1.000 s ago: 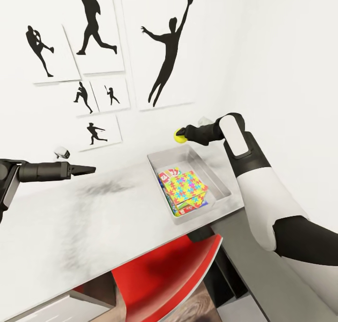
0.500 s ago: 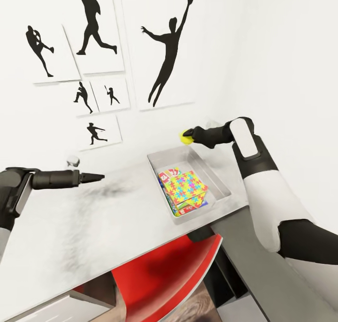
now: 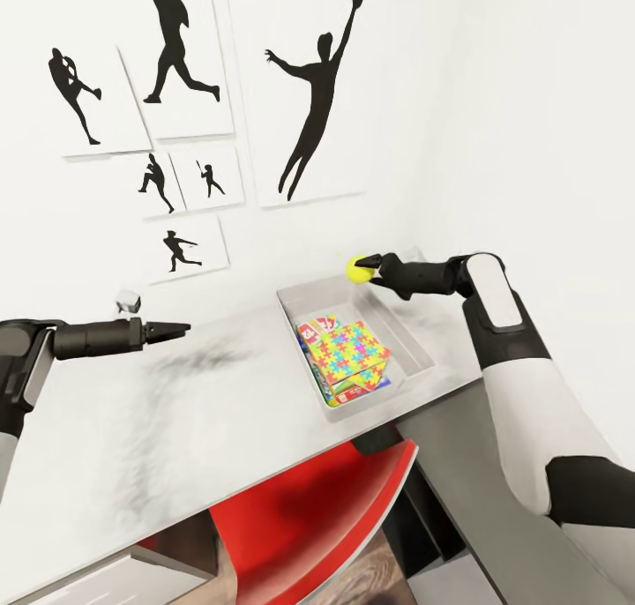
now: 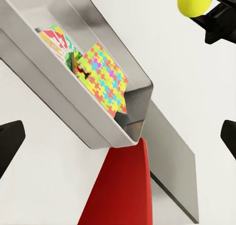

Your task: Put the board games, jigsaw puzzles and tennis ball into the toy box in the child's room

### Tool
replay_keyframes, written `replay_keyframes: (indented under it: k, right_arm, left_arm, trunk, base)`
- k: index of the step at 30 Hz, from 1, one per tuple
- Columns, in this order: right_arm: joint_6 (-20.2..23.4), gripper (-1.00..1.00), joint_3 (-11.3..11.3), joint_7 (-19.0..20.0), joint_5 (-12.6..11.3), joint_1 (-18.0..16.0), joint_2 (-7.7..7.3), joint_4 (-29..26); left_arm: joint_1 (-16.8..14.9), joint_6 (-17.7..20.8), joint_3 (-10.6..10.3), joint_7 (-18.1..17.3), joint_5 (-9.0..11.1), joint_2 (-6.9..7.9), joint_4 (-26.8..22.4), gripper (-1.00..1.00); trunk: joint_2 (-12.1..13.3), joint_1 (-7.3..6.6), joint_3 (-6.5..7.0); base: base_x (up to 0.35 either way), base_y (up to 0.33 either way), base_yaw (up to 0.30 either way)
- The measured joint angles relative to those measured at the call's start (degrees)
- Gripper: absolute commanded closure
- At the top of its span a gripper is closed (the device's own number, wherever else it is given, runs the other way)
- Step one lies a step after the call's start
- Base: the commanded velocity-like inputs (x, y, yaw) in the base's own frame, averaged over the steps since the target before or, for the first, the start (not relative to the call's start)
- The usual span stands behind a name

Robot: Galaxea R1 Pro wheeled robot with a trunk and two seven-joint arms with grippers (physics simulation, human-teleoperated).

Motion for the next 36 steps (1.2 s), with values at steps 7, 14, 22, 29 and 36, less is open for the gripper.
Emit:
replay_keyframes:
  k: [7, 14, 22, 29, 36]
  right_arm:
    - [0.0, 1.00, 0.4, 0.0, -0.1, 0.2, 0.01, -0.3]
    - [0.0, 1.00, 0.3, 0.0, -0.1, 0.2, 0.00, -0.3]
    - [0.0, 1.00, 0.3, 0.0, 0.0, 0.2, -0.03, -0.3]
    - [0.0, 1.00, 0.3, 0.0, 0.0, 0.2, -0.03, -0.3]
    - [0.0, 1.00, 0.3, 0.0, 0.0, 0.2, -0.03, -0.3]
  left_arm:
    - [0.1, 0.1, 0.1, -0.1, 0.0, 0.00, 0.0, -1.00]
    - [0.1, 0.0, 0.1, -0.1, 0.0, 0.01, 0.0, -1.00]
    - [0.1, 0.0, 0.1, -0.1, 0.0, -0.02, 0.0, -1.00]
    - [0.1, 0.0, 0.1, -0.1, 0.0, 0.00, 0.0, -1.00]
    - [0.1, 0.0, 0.1, -0.1, 0.0, 0.00, 0.0, -1.00]
  trunk:
    - [0.0, 0.00, 0.00]
    - [0.0, 0.00, 0.00]
    - [0.0, 0.00, 0.00]
    - [0.0, 0.00, 0.00]
    - [0.0, -0.02, 0.00]
  base:
    - [0.000, 0.031, 0.000]
    - [0.000, 0.011, 0.000]
    - [0.000, 0.000, 0.000]
    - [0.000, 0.000, 0.000]
    - [0.078, 0.044, 0.000]
